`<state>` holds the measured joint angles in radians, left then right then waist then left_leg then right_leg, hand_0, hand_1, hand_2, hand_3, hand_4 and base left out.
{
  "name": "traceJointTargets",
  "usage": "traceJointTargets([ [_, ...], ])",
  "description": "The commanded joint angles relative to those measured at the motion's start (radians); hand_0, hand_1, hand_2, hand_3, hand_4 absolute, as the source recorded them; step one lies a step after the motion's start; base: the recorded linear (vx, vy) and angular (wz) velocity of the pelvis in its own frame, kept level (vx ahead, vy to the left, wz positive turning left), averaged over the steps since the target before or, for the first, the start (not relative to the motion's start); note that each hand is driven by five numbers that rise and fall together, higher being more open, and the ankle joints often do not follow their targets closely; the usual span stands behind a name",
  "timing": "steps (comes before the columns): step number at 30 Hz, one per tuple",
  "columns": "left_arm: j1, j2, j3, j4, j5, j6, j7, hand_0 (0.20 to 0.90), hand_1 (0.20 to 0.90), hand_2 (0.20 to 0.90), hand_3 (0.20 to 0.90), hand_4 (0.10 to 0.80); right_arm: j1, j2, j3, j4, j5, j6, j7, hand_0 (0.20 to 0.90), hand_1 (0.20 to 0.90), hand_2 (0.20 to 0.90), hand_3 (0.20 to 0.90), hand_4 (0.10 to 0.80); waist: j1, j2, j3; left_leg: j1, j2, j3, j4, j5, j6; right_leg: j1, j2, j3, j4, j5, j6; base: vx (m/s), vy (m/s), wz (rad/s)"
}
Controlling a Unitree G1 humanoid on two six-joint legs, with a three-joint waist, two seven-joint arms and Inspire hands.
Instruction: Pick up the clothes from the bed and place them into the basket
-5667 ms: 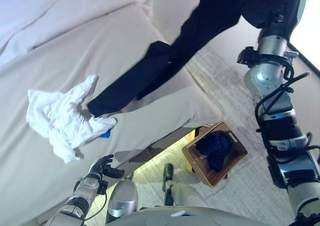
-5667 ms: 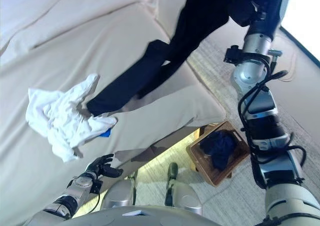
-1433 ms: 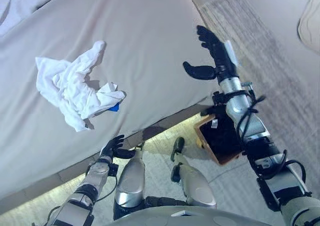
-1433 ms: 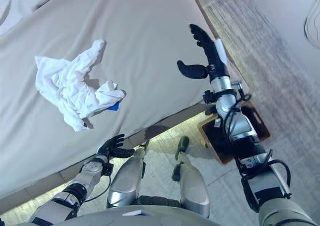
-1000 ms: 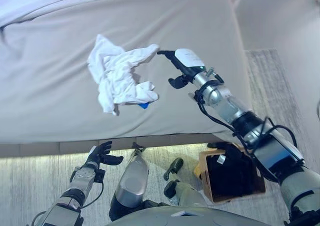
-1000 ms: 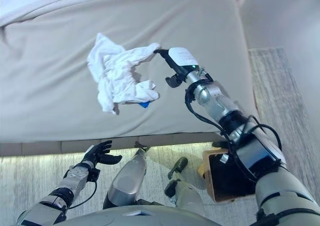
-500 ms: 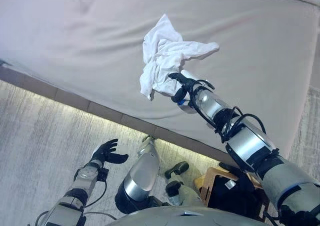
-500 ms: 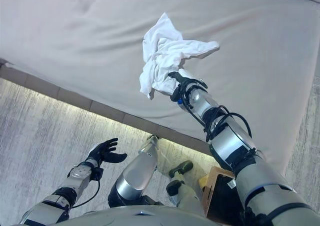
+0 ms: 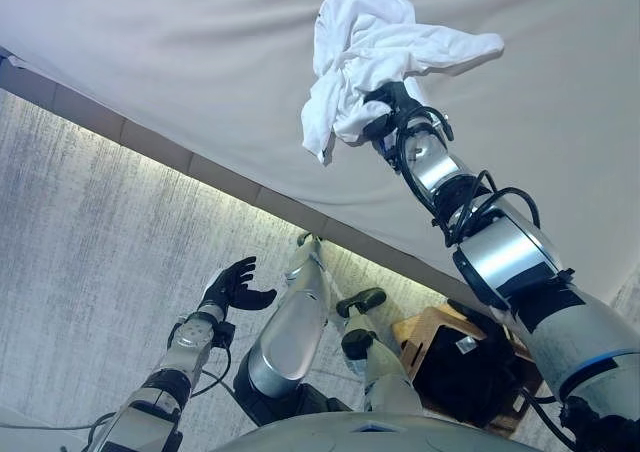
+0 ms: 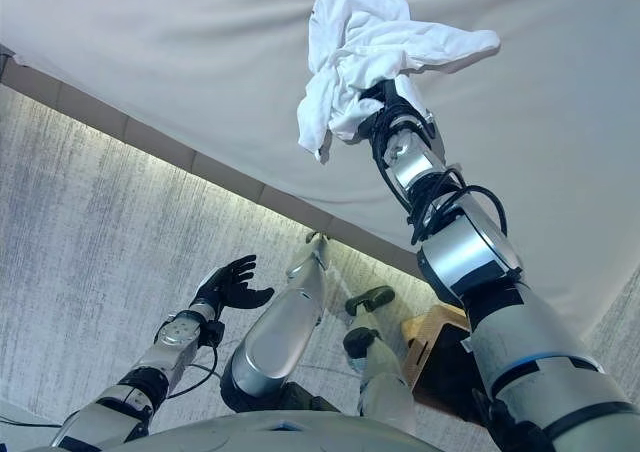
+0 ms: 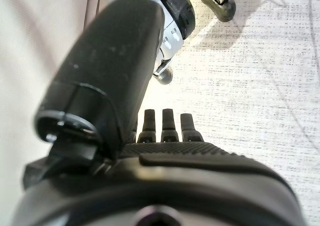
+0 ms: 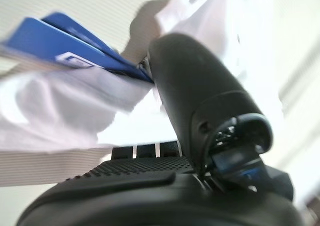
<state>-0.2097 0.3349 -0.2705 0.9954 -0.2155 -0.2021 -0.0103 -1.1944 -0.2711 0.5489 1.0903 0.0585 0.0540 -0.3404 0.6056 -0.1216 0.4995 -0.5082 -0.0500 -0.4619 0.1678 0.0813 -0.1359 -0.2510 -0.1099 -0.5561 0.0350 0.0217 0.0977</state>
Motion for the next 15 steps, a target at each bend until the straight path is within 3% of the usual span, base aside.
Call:
traceJointTargets([
  [1,0.072,0.042,-0.044,0.037,0.017,-0.028,0.046,0.9,0.9,0.9,0.9,0.8,-0.03,-0.002,-0.057,-0.334,0.022,-0.152,-0.124,0.3,0.3,0.3,0.2,0.1,-0.019,-0.02,0.021,0.162,0.049,0.13,-0.138,-0.013,0.081,0.136,-0.063,0.078,0.129,-0.058,0.022,-0.006,0.011,-0.39],
  [4,0.088,0.055,-0.024,0.063,0.043,-0.028,0.06,0.9,0.9,0.9,0.9,0.8,0.015,-0.062,-0.108,-0.451,0.058,-0.194,-0.13,0.3,0.3,0.3,0.2,0.1,-0.058,-0.042,0.003,0.222,0.059,0.166,-0.153,-0.031,0.083,0.174,-0.05,0.12,0.097,-0.05,0.023,0.013,0.023,-0.39],
  [8,0.132,0.088,-0.004,0.1,0.047,-0.014,0.071,0.9,0.9,0.9,0.9,0.8,0.106,-0.171,-0.184,-0.624,0.076,-0.218,-0.131,0.3,0.3,0.3,0.2,0.1,-0.146,-0.069,-0.087,0.306,0.061,0.238,-0.175,-0.041,0.103,0.211,-0.036,0.196,0.049,0.003,0.031,0.058,0.059,-0.56],
  [10,0.144,0.097,0.0,0.114,0.076,0.009,0.083,0.9,0.9,0.9,0.9,0.8,0.151,-0.217,-0.223,-0.718,0.026,-0.225,-0.19,0.3,0.3,0.3,0.2,0.1,-0.197,-0.077,-0.146,0.364,0.057,0.272,-0.191,-0.058,0.114,0.233,-0.024,0.24,0.026,0.018,0.036,0.096,-0.006,-0.72],
  [15,0.137,0.083,-0.006,0.136,0.133,0.078,0.095,0.9,0.9,0.9,0.9,0.8,0.191,-0.303,-0.273,-0.93,-0.072,-0.183,-0.311,0.3,0.3,0.3,0.2,0.1,-0.31,-0.063,-0.272,0.463,0.052,0.332,-0.21,-0.087,0.137,0.263,-0.012,0.32,-0.01,0.022,0.035,0.106,0.006,-0.76],
])
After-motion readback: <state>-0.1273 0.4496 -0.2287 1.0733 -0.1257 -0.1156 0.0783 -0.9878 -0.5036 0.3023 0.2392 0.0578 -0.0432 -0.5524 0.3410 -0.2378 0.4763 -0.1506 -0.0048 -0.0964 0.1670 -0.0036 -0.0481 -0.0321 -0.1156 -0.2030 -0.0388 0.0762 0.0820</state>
